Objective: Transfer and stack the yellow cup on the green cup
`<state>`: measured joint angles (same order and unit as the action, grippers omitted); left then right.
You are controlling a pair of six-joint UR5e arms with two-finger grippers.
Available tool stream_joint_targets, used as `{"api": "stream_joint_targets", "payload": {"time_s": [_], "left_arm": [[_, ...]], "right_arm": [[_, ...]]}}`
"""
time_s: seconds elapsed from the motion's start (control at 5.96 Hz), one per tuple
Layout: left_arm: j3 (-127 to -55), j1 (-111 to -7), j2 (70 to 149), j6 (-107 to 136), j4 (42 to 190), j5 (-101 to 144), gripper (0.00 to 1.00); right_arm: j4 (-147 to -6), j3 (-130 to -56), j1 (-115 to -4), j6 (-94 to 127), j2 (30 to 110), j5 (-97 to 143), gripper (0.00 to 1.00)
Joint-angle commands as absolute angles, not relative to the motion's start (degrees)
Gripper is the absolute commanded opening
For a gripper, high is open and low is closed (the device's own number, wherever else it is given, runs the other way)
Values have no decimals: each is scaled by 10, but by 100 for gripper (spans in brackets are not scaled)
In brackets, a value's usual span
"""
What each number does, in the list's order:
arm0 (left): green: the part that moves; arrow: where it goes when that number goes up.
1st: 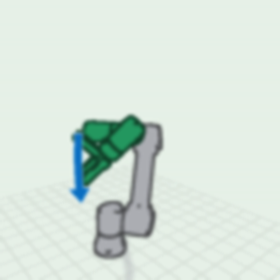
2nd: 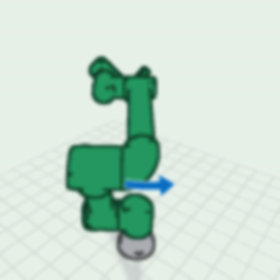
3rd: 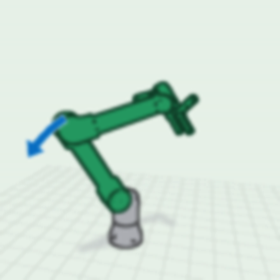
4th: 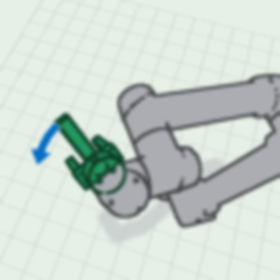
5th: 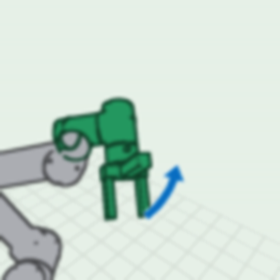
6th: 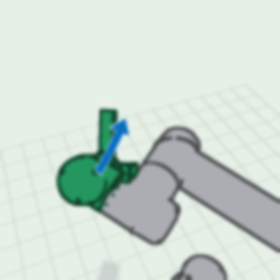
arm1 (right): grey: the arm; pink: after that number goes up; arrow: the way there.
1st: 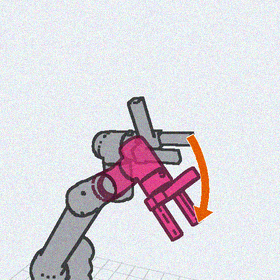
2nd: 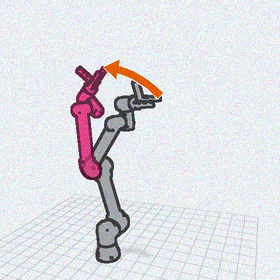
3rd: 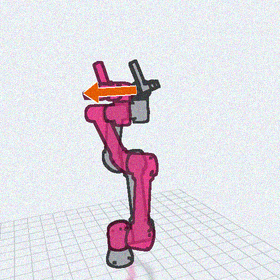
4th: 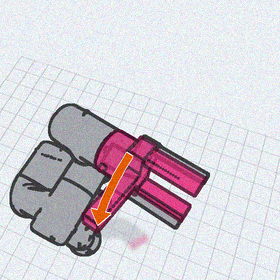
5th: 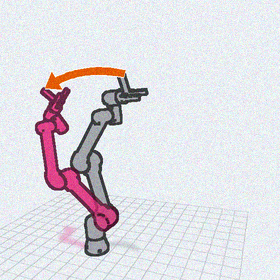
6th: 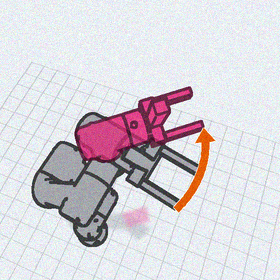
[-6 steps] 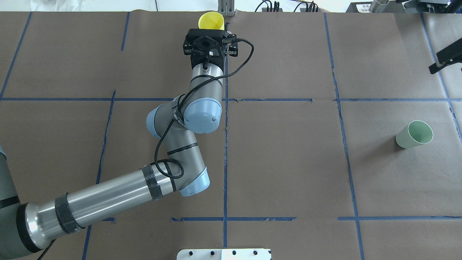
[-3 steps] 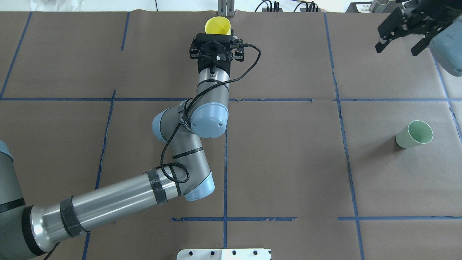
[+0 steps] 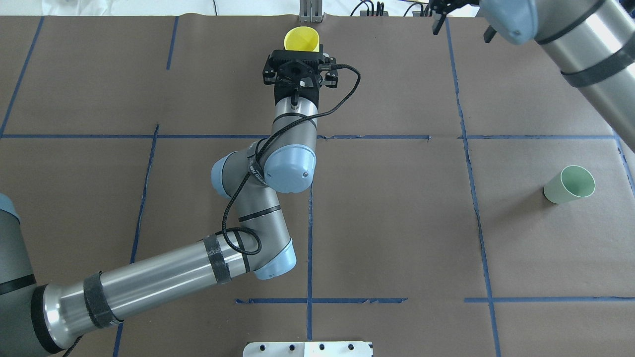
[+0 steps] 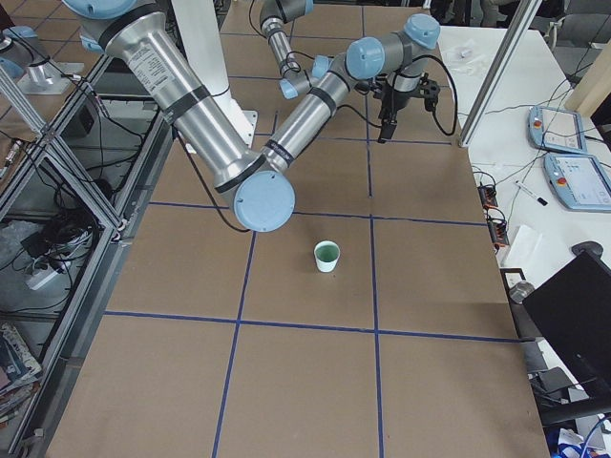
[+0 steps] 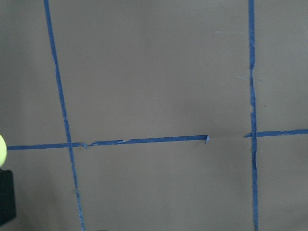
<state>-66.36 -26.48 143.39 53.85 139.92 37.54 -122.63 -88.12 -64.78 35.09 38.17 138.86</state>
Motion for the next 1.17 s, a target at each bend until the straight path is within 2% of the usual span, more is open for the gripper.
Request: {"api": "stream_joint_targets", "payload": {"time_s": [0.0, 0.17, 0.34, 1.01], "left_arm": [[-664, -263, 1434, 538, 1399, 375, 46], [-663, -263, 1433, 538, 1399, 376, 46], [-663, -256, 1433, 537, 1399, 375, 46], [-664, -236, 1434, 534, 1396, 350, 46]], "right_arm": [[-1225, -753, -619, 371, 278, 1378, 100], [-1225, -677, -613, 376, 211, 1377, 100], [-1209, -647, -601, 406, 187, 1376, 100], [-1106, -589, -547, 481, 176, 1337, 99]]}}
